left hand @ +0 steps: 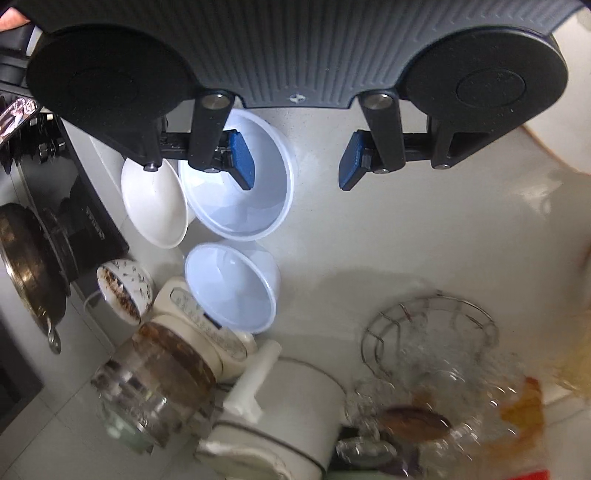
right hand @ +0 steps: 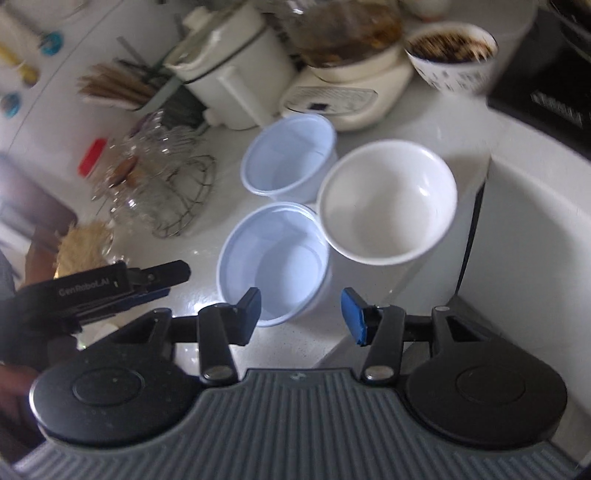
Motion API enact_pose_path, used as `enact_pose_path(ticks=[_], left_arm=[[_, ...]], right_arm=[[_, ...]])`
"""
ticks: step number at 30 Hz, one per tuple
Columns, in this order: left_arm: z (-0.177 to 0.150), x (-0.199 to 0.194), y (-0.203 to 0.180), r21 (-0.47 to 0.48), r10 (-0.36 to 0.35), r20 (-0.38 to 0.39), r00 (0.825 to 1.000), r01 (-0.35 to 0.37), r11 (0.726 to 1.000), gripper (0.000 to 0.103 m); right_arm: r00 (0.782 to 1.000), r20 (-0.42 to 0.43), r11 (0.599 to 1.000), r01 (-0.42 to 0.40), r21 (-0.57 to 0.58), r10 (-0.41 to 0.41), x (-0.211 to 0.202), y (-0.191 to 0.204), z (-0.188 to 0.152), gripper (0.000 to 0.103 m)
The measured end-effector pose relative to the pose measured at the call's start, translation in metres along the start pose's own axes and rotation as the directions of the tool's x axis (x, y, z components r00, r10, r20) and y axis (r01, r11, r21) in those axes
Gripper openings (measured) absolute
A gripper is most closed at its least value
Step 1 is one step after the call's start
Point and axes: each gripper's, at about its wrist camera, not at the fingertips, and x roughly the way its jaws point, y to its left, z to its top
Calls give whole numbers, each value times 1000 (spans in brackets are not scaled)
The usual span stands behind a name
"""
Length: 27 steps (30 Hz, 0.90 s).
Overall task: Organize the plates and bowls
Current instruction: 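Close both grippers on opposite rims of a light blue plastic bowl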
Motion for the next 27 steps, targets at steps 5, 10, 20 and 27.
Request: enact_pose_path(ticks=[5, 10, 20, 27], left_arm=[[8, 23, 2, -15, -34, -39, 999, 33, 999, 55], [11, 38, 4, -15, -31, -70, 997, 30, 999, 51], [12, 54, 5, -58, -14, -108, 994, 8, 998, 32], [14, 57, -3, -43, -22, -118, 993, 17, 999, 19]], right_arm=[[999, 8, 999, 34, 23, -34, 17, -3, 4, 51], [1000, 7, 999, 16, 49, -16, 30, -9, 5, 49], [1000, -9, 998, 3, 69, -3, 41, -17, 7, 34], [999, -36, 999, -9, 44, 10, 46, -15, 10, 18]])
